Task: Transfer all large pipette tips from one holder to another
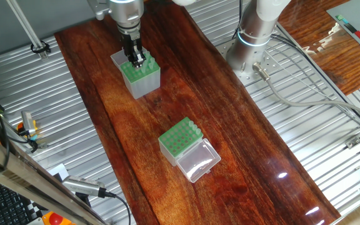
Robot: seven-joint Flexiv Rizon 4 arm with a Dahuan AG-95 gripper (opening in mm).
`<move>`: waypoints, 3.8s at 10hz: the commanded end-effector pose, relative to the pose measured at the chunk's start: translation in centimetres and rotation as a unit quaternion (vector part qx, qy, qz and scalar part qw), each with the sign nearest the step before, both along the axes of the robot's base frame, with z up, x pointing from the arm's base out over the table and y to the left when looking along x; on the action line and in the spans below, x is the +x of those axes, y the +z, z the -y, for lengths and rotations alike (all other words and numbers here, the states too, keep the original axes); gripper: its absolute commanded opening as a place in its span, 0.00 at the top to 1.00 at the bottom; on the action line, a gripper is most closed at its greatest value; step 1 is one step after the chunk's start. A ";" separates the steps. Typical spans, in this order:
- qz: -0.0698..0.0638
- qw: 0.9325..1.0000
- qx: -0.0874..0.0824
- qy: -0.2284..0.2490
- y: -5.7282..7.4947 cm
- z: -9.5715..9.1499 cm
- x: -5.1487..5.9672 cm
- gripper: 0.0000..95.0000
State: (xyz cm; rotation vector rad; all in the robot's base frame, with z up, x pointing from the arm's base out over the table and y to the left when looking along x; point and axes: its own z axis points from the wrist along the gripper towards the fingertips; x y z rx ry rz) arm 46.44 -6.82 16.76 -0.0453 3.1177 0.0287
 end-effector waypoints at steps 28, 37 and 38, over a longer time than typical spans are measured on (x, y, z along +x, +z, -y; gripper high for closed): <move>0.005 1.000 0.003 0.022 10.3 -0.6 -0.7 1.00; 0.006 1.000 0.006 0.017 14.2 -1.2 -1.2 1.00; 0.006 1.000 0.003 0.012 14.2 -1.2 -1.2 1.00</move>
